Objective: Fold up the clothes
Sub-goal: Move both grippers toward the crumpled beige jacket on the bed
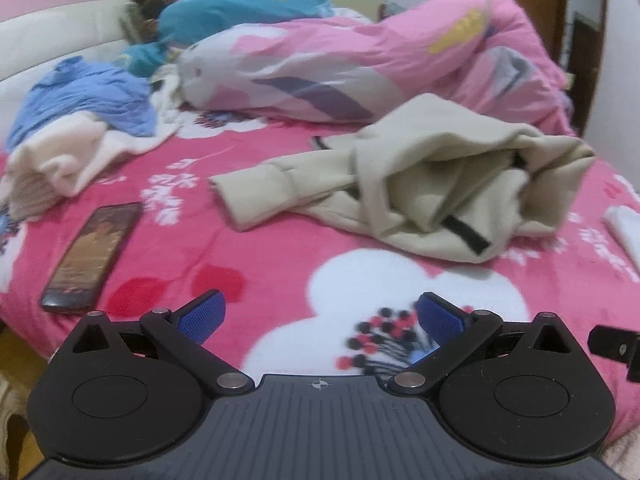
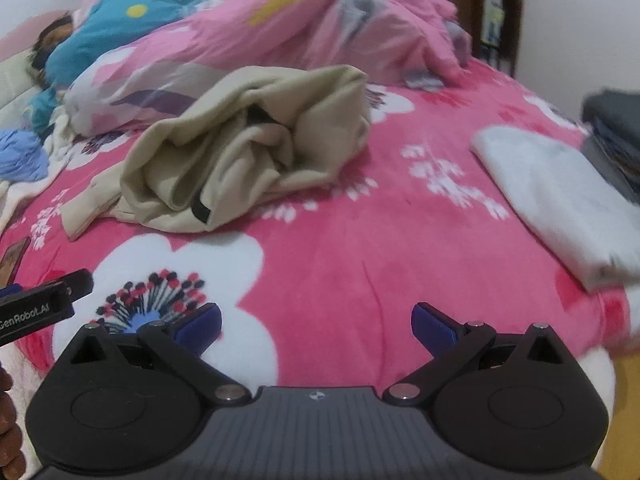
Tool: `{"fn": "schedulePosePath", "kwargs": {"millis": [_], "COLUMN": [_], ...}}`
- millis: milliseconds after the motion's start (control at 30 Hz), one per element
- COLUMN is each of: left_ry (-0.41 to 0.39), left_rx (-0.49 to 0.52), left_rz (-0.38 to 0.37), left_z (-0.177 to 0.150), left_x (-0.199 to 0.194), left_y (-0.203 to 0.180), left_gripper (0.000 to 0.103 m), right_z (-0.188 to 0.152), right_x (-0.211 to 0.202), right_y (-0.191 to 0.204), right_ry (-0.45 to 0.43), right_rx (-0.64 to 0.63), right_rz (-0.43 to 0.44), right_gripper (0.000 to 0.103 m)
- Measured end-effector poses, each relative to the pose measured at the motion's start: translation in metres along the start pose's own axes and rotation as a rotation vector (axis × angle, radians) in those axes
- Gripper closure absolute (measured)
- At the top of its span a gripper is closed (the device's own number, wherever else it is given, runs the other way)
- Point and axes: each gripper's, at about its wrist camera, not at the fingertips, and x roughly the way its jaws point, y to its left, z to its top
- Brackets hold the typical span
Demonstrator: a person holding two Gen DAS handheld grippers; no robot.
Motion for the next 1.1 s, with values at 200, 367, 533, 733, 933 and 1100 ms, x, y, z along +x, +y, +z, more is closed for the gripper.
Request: {"fn": "schedulePosePath", "kwargs": {"millis": [200,367,533,733,933,1100], "left_ry": [0.025,0.028,0.056,0.072,0.080,0.087], "left_rx": [-0.054,-0.063,-0.049,-0.043,-0.036,-0.029], "left_rz": [0.050,0.073,0.094,0.089,0.106,0.101], "left_z": [0.003,0.003,0.002,0.001,0.000,-0.001], "left_x": [0.004,0.007,0.009,0.013,0.014,0.016], "left_y": [0.015,0.019,0.022,0.021,0.020,0.020], "left_gripper": [0.000,0.000,0.000,0.000,0.000,0.000], "right_z": [0.013,0.016,0.018,0.020,0.021,0.020], "right_x": [0.020,0.028,0.033,0.036,0.038,0.041], "right_y": [0.014,0.022,0.024,0.026,0.028,0.029], "right_ry": [0.016,0.023,0.031,0.037,0.039,0.048], "right_rx": [-0.066,-0.094,-0.096,-0.094,-0.086,-0.086], "right_rz": [0.042,0.062,0.069,0.072,0.075,0.081], "right_gripper": [0.000,0.000,0.000,0.000,0.000,0.000]}}
